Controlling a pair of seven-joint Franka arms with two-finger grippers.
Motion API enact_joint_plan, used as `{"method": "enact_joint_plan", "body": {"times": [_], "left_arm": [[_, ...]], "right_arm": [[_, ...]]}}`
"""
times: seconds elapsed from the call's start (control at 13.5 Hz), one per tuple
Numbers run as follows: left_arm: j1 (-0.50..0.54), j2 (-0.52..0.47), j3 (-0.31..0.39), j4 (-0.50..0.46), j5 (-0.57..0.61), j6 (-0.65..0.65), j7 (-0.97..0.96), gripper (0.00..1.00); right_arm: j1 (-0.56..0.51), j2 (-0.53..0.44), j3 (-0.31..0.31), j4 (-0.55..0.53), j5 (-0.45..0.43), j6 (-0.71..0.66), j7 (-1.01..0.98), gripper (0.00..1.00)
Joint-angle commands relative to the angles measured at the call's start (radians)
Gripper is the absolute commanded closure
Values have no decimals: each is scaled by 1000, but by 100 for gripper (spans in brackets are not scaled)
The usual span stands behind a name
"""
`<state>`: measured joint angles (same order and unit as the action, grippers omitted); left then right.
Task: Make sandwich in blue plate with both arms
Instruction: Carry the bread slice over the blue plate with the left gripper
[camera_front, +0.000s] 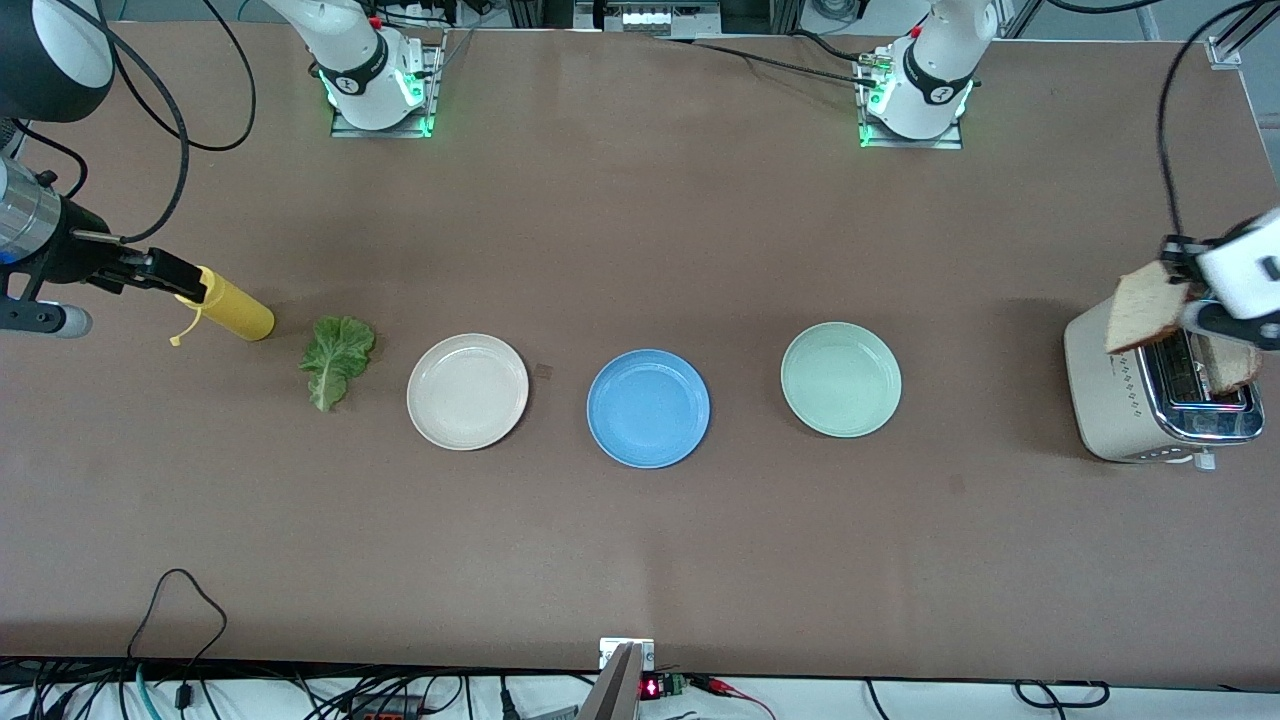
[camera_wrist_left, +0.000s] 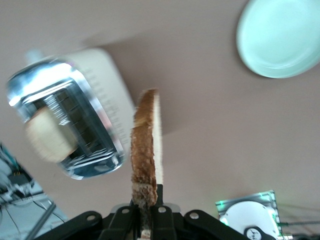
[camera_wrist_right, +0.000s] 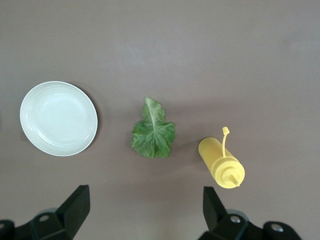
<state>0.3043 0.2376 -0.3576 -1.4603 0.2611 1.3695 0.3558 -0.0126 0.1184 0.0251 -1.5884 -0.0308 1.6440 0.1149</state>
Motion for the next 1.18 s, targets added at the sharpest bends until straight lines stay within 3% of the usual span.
{"method": "enact_joint_plan", "body": {"times": [0.0, 0.22, 0.67, 0.89, 1.11], "left_arm": [[-55, 95, -82, 23, -58, -27, -7, 98], [-203, 225, -89, 31, -260, 51, -87, 99], [-341, 382, -89, 21, -718, 520, -301, 98], [-352, 486, -89, 26, -964, 641, -238, 98], [-353, 584, -89, 24, -1129, 710, -40, 98]], "right_arm": [[-4, 0, 3, 10, 8, -13, 6, 0], [-4, 0, 3, 10, 9, -13, 6, 0], [-4, 0, 3, 10, 8, -15, 8, 0], [-6, 1, -2, 8, 9, -15, 2, 0], [-6, 1, -2, 10, 9, -15, -1, 0]]}}
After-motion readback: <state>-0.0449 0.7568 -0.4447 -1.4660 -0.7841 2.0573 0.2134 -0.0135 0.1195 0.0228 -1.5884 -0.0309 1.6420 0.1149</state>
